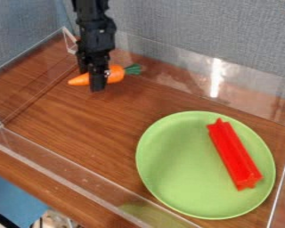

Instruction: Move the carrot from the green plate to the table

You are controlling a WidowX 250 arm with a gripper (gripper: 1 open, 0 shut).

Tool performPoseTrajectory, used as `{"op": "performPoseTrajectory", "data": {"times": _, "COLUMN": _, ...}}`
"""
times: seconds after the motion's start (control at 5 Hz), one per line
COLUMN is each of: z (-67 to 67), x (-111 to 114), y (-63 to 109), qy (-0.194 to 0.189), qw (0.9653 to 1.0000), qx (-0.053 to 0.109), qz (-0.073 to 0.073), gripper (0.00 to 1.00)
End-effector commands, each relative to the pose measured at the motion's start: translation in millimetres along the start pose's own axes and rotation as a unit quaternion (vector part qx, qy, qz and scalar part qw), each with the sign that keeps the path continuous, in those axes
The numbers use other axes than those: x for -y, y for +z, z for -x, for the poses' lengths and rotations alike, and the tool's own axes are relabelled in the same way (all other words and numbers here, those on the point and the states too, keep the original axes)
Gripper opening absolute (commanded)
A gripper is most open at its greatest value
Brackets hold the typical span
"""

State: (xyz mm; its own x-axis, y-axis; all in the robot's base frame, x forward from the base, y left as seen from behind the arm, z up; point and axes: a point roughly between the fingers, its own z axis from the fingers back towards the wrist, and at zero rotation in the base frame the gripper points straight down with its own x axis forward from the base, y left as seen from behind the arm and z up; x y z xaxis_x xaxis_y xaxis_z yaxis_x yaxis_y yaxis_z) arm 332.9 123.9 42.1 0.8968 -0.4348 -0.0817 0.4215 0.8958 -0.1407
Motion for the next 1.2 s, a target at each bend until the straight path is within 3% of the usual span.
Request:
{"op": "performPoseTrajectory", "data": {"times": 0.0, "z": -2.5, "x": -20.8, "y": 15.2, "qy": 0.01, "qw": 0.9992, "qx": 0.031, "qz": -0.022, "gripper": 0.0}}
{"op": "performPoseTrajectory", "data": {"times": 0.6, "z": -18.4, "x": -6.4, "y": 37.9, "qy": 0.063, "qw": 0.9965, "qx": 0.04, "qz": -0.039, "gripper": 0.0}}
{"op": "performPoseTrajectory", "data": {"times": 0.8, "z": -13.6, "x": 0.5, "y": 35.4, "qy": 0.069, "qw": 0.996, "qx": 0.045, "qz": -0.034, "gripper": 1.0}}
{"op": "performPoseTrajectory", "data": {"times": 1.0, "z": -8.6, "x": 7.4, "y": 36.2, "qy": 0.078, "qw": 0.9949, "qx": 0.051, "qz": -0.038, "gripper": 0.0}}
